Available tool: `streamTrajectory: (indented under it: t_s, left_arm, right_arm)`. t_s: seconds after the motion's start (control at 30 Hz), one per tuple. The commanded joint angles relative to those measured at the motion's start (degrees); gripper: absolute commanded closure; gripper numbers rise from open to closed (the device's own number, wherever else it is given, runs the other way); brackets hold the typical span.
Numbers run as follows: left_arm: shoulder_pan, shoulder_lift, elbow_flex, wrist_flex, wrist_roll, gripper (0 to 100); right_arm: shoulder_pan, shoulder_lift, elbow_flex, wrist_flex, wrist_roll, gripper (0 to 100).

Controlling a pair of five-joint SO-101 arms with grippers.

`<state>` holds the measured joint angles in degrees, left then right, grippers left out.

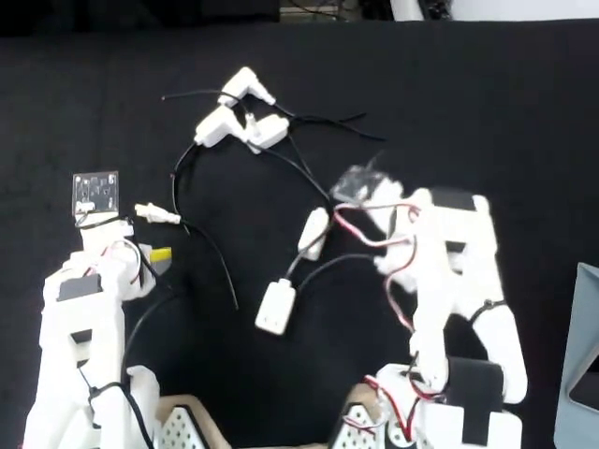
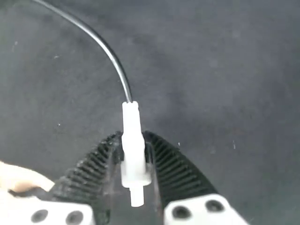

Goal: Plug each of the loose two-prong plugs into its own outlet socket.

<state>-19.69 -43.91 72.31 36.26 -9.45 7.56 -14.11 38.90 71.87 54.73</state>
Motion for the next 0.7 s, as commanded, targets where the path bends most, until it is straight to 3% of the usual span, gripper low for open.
streamTrajectory:
  t_s: [0.0, 0.43, 0.67]
  left_arm:
    - [-0.1, -0.6, -0.3, -1.1, 0.1, 68]
    - [0.0, -0.6, -0.3, -1.1, 0.1, 68]
    - [0.0, -0.6, -0.3, -1.1, 0.1, 68]
  right_arm:
    - [1.8, -2.4, -4.1, 1.1, -9.3, 98.7]
    - [8.4, -2.3, -17.4, 1.1, -41.3, 98.6]
    - [6.2, -2.0, -17.9, 1.1, -49.0, 98.5]
